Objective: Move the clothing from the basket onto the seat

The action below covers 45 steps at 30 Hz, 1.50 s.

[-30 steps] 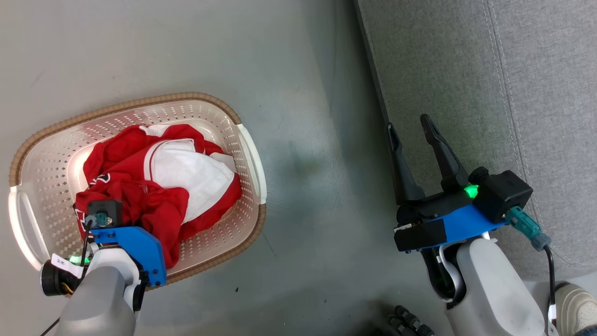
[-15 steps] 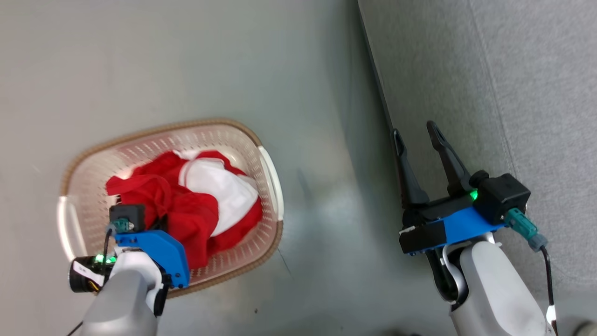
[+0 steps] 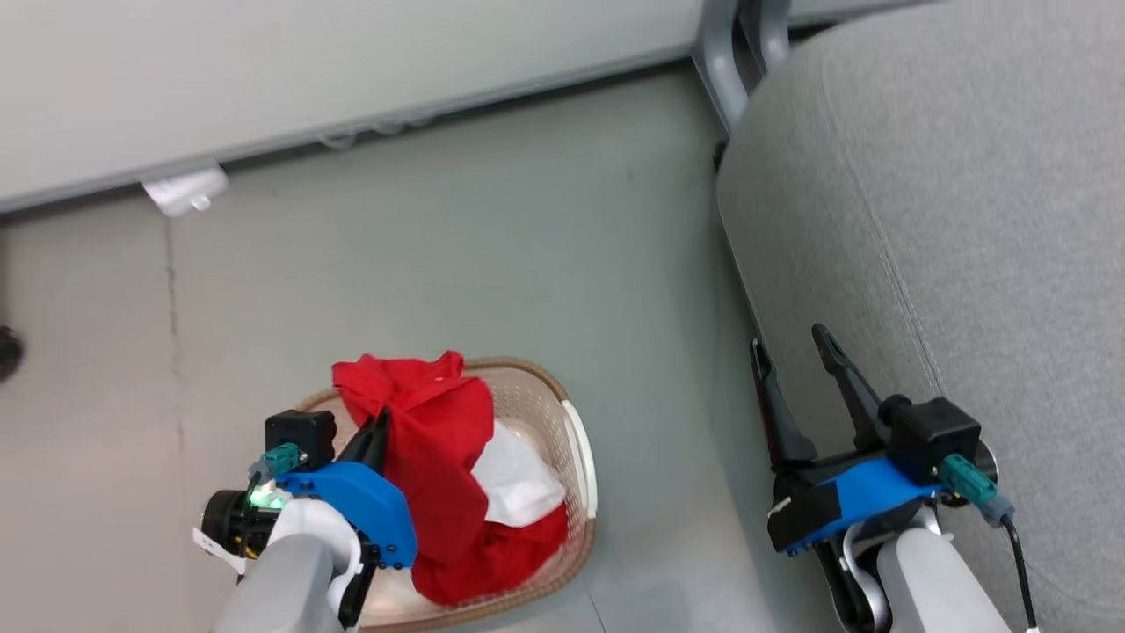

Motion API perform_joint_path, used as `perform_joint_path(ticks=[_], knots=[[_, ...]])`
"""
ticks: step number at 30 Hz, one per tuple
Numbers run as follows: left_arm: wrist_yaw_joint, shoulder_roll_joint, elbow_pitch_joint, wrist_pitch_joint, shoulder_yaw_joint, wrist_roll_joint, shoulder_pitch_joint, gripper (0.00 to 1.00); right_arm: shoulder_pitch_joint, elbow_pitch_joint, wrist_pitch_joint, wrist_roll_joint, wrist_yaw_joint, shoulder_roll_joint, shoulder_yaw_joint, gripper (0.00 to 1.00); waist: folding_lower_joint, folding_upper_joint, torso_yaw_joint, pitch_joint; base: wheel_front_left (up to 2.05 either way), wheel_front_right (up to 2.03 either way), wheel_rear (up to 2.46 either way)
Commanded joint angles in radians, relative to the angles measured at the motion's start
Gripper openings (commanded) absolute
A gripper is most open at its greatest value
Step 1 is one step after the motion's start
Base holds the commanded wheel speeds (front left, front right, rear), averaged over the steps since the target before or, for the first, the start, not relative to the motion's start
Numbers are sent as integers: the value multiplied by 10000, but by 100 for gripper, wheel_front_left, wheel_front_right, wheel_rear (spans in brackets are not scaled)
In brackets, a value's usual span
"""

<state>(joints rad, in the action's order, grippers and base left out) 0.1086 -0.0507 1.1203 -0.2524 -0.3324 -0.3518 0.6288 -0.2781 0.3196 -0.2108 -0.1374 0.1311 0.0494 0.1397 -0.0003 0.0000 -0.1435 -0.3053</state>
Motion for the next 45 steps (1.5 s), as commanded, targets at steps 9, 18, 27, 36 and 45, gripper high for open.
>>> perform_joint_path(ticks=[9,18,27,36,45], knots=[[150,-11,-2163,-64,-1830,-1355,-287,0,876,-249,417,-21,-7,18,27,100,3,0,879,2191,0,0,0],[-194,-11,-3617,319,-3117,-2408,272,0,1527,-367,691,-80,-7,18,95,100,3,0,1122,3021,0,0,0],[-735,-12,-4169,608,-4044,-3146,846,0,1760,-599,906,-128,-7,16,269,100,3,0,1100,3283,0,0,0],[-895,-12,-3980,468,-4542,-3565,938,0,1680,-688,1078,-246,-7,16,852,100,3,0,1030,3275,0,0,0],[-997,-8,-4124,448,-5352,-4193,1195,0,321,505,1585,-772,-7,15,2027,100,3,0,1116,3167,0,0,0]])
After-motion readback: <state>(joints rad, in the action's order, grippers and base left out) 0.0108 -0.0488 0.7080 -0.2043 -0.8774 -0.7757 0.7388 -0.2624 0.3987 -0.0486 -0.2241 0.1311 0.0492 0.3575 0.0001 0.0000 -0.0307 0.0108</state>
